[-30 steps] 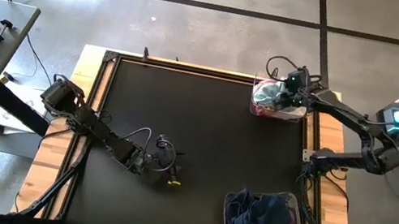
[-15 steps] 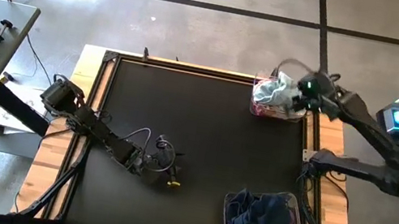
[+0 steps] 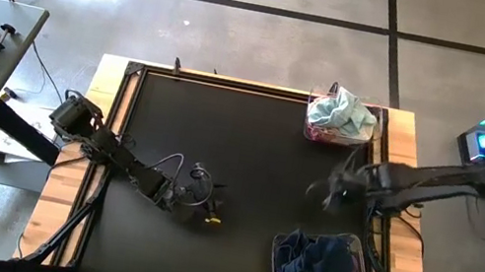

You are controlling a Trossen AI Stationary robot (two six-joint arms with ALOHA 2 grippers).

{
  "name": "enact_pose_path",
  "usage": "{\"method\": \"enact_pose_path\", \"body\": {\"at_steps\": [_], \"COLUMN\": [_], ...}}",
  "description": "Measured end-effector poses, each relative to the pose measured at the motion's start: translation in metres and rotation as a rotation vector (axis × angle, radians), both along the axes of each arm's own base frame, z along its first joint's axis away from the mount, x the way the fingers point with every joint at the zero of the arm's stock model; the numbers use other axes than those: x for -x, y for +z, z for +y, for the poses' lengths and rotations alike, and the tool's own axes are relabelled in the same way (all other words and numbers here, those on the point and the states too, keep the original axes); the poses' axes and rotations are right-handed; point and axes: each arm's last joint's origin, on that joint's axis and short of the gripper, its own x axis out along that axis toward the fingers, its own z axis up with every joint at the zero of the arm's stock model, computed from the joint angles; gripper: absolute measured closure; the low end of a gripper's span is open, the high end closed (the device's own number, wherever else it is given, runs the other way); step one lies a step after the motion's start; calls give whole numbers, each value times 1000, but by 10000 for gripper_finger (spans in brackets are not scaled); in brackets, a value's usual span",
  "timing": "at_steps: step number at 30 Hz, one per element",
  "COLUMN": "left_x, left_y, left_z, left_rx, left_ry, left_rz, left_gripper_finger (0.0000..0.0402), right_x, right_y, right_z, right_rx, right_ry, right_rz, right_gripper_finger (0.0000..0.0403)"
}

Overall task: Sort towels by color in basket
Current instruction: Adjust the bottom transparent bin

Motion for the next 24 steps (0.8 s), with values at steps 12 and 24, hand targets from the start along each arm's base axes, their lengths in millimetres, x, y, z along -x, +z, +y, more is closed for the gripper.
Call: {"method": "enact_pose_path", "body": {"at_steps": [12, 24], "left_x": [-3, -6], "left_y": [8, 21], "left_z": [-17, -36], "left_rx": [-34, -93], "left_ry": [-338, -416], "left_rz": [-8, -5], "left_gripper_finger": [214, 214], "right_x": [-8, 17], "right_y": [-23, -11], "right_z": [69, 111], "right_rx": [-140, -276], "right_ry": [83, 97], "right_rz": [126, 235], "right_gripper_finger": [270, 270]}}
